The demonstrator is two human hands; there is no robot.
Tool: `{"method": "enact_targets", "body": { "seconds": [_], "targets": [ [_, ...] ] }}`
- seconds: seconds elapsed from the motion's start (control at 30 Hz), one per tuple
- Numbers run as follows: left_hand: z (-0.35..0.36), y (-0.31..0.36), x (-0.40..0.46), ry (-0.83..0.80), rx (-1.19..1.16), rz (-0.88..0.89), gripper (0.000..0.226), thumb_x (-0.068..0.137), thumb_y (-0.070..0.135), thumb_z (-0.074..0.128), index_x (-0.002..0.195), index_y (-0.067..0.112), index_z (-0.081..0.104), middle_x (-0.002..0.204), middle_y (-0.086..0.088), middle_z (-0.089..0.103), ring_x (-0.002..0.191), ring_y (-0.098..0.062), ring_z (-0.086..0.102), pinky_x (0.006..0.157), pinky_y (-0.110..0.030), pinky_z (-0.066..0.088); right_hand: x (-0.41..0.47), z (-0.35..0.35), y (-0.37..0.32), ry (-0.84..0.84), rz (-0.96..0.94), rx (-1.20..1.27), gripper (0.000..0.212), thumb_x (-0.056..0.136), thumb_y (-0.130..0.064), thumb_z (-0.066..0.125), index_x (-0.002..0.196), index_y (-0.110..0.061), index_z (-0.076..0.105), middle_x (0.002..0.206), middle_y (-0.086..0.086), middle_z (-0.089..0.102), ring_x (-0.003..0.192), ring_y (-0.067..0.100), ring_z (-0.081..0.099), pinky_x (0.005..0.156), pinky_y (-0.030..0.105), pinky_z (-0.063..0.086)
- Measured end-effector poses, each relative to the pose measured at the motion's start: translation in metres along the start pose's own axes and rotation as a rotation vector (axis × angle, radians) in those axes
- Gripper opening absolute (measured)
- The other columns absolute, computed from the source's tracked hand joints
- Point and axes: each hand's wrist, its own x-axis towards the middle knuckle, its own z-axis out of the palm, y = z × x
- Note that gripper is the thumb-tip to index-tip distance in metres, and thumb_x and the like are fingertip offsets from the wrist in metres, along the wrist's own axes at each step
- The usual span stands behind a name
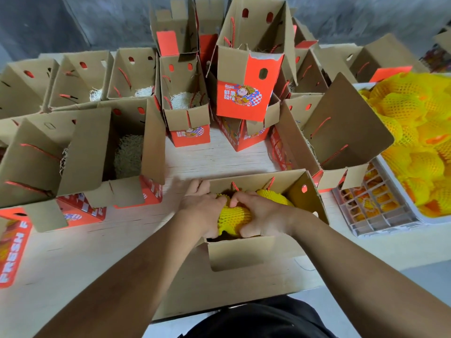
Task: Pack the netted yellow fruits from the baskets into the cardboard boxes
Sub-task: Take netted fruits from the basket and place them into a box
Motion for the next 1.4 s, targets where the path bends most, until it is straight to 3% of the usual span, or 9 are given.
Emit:
{"method": "enact_targets", "body": {
  "seconds": [0.1, 0.17, 0.4, 0.57, 0.8, 0.93, 1.0, 1.1, 1.4],
  "targets": [
    [-0.001, 0.006, 0.004, 0.006, 0.075, -0.039, 0.058, 0.079, 0.053, 0.071, 0.129, 0.033, 0.05, 0.12, 0.007, 0.061, 0.126, -0.027, 0.031, 0.099, -0.045, 0.011, -0.003, 0.002, 0.006, 0.037, 0.043, 0.148, 0.05, 0.072, -0.027, 0.076, 0.113, -0.041, 0.049, 0.09, -0.011, 0.054, 0.057, -0.002, 0.051, 0.05, 0.015, 0.042],
    [-0.002, 0.012, 0.005, 0.083, 0.069, -0.09, 0.051, 0.087, 0.054, 0.069, 0.129, 0.029, 0.052, 0.12, 0.006, 0.064, 0.125, -0.027, 0.035, 0.102, -0.044, 0.017, -0.006, 0.002, 0.01, 0.085, 0.061, 0.203, 0.046, 0.074, -0.025, 0.075, 0.111, -0.038, 0.05, 0.084, -0.003, 0.058, 0.049, 0.002, 0.047, 0.047, 0.018, 0.041],
    [-0.005, 0.015, 0.001, 0.394, 0.065, -0.182, 0.055, 0.075, 0.045, 0.081, 0.117, 0.021, 0.054, 0.109, -0.002, 0.059, 0.104, -0.03, 0.054, 0.092, -0.043, 0.038, -0.015, 0.0, 0.013, 0.329, 0.149, 0.4, 0.037, 0.082, -0.025, 0.076, 0.11, -0.021, 0.052, 0.078, -0.004, 0.057, 0.065, 0.01, 0.049, 0.055, 0.022, 0.042],
    [0.0, 0.013, 0.008, 0.243, 0.083, -0.026, 0.022, 0.104, 0.034, 0.053, 0.122, 0.021, 0.056, 0.123, 0.001, 0.068, 0.113, -0.026, 0.066, 0.1, -0.037, 0.032, -0.017, 0.001, 0.011, 0.346, 0.185, 0.545, 0.031, 0.088, -0.02, 0.073, 0.115, -0.015, 0.057, 0.103, 0.012, 0.07, 0.089, 0.019, 0.062, 0.085, 0.043, 0.056],
    [-0.01, 0.011, 0.013, 0.24, 0.206, 0.002, 0.03, 0.101, 0.01, 0.045, 0.129, 0.016, 0.053, 0.128, -0.003, 0.063, 0.113, -0.026, 0.066, 0.097, -0.038, 0.034, -0.023, -0.013, 0.014, 0.215, 0.227, 0.719, 0.026, 0.09, -0.026, 0.073, 0.112, -0.018, 0.061, 0.092, 0.005, 0.074, 0.079, 0.011, 0.075, 0.071, 0.028, 0.061],
    [-0.015, 0.011, 0.022, 0.243, 0.2, 0.041, 0.029, 0.102, 0.01, 0.042, 0.126, 0.02, 0.056, 0.125, 0.0, 0.065, 0.113, -0.023, 0.065, 0.098, -0.036, 0.035, -0.011, -0.006, -0.007, 0.087, 0.184, 0.242, 0.034, 0.085, -0.044, 0.081, 0.102, -0.025, 0.058, 0.092, -0.008, 0.064, 0.074, 0.002, 0.067, 0.063, 0.02, 0.052],
    [-0.017, 0.007, 0.025, 0.252, 0.166, 0.053, 0.026, 0.1, 0.012, 0.045, 0.118, 0.025, 0.059, 0.118, 0.003, 0.067, 0.109, -0.02, 0.066, 0.094, -0.035, 0.035, 0.0, 0.001, -0.02, 0.068, 0.219, -0.04, 0.063, 0.079, -0.059, 0.08, 0.123, -0.021, 0.056, 0.111, -0.004, 0.063, 0.096, 0.014, 0.064, 0.072, 0.027, 0.045],
    [-0.013, 0.008, 0.024, 0.248, 0.12, 0.029, 0.023, 0.097, 0.011, 0.049, 0.112, 0.026, 0.059, 0.113, 0.003, 0.068, 0.103, -0.021, 0.067, 0.092, -0.035, 0.034, 0.021, 0.03, -0.031, 0.08, 0.284, -0.139, 0.086, 0.076, -0.057, 0.083, 0.144, -0.023, 0.044, 0.134, 0.002, 0.062, 0.123, 0.026, 0.06, 0.084, 0.028, 0.044],
    [-0.007, 0.006, 0.021, 0.227, 0.06, 0.018, 0.017, 0.1, 0.018, 0.051, 0.114, 0.025, 0.059, 0.112, 0.001, 0.067, 0.101, -0.025, 0.067, 0.095, -0.036, 0.031, 0.023, 0.02, -0.033, 0.024, 0.332, -0.19, 0.054, 0.091, -0.039, 0.076, 0.134, -0.011, 0.059, 0.132, 0.01, 0.064, 0.114, 0.027, 0.062, 0.081, 0.026, 0.041]
  ]
}}
